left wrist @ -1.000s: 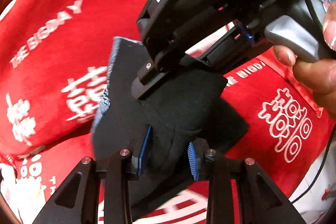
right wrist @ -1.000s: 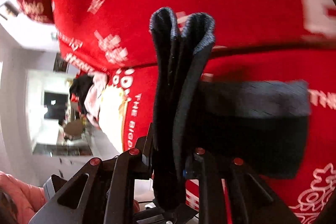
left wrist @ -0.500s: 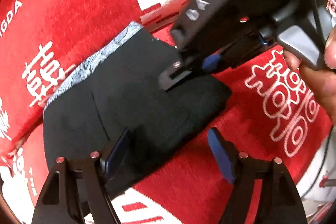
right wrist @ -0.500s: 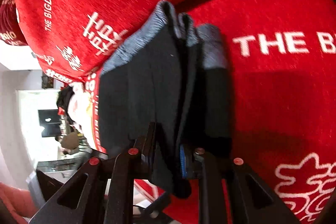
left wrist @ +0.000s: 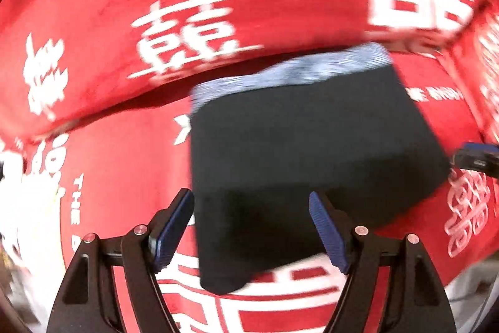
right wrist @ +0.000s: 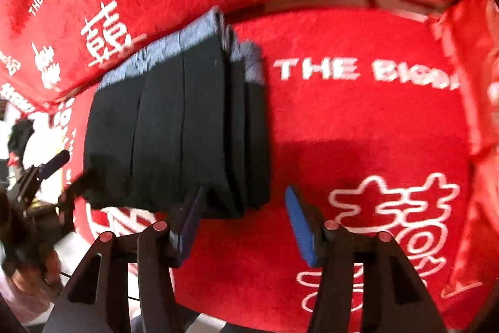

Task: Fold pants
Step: 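Lower the folded trousers onto the cushion and open both grippers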

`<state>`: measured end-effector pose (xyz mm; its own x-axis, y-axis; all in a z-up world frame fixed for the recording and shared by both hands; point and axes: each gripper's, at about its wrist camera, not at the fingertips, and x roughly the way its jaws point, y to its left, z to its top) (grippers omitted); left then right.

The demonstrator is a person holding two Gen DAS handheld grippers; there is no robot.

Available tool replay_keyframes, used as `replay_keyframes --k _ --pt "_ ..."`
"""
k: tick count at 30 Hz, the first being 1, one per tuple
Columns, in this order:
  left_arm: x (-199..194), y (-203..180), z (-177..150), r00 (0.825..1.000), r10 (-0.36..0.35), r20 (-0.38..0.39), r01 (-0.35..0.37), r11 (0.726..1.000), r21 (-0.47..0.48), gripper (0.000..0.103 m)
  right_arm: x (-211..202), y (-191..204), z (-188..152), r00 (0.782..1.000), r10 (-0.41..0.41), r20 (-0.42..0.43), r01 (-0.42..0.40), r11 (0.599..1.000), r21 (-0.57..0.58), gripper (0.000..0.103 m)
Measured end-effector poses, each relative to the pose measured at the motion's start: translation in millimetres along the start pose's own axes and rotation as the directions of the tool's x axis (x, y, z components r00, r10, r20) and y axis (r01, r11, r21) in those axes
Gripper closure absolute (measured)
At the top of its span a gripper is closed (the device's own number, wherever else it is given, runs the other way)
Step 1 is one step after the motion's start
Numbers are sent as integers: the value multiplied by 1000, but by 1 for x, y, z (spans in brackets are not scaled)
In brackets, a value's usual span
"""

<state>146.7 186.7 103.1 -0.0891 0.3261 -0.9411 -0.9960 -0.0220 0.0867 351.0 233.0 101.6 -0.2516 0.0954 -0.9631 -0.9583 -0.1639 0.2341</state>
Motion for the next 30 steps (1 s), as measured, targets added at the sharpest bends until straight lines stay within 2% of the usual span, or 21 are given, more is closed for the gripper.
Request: replay_keyframes --k 1,3,4,6,9,12,15,22,30 --pt "4 6 0 1000 12 0 -12 1000 -20 26 -9 3 0 999 -4 36 4 1000 -4 58" --pt "15 16 -4 999 44 -7 -45 998 -36 26 -19 16 0 996 12 92 -10 1000 -23 66" --pt "25 18 -7 998 58 -37 -59 998 -26 26 -20 22 2 995 15 102 -12 999 -36 66" --pt "41 19 -14 996 39 -83 -41 999 -21 25 -13 33 5 996 23 89 -18 998 -63 66" --pt "44 23 -18 997 32 -74 -35 999 -40 20 15 41 8 999 26 29 -24 998 -53 66" --pt "47 29 -18 996 -12 -93 5 997 -71 19 33 40 0 1000 -28 -4 28 998 -54 67" --pt "49 35 -18 993 -51 -103 40 994 -99 19 34 42 -4 999 -47 9 48 998 -47 67" --pt "46 45 -19 986 -87 -141 72 991 -109 19 38 50 -4 994 -112 -14 111 992 -54 66" --pt "41 70 -12 984 -101 -148 92 994 -66 19 40 52 -3 986 -164 -7 164 986 5 64"
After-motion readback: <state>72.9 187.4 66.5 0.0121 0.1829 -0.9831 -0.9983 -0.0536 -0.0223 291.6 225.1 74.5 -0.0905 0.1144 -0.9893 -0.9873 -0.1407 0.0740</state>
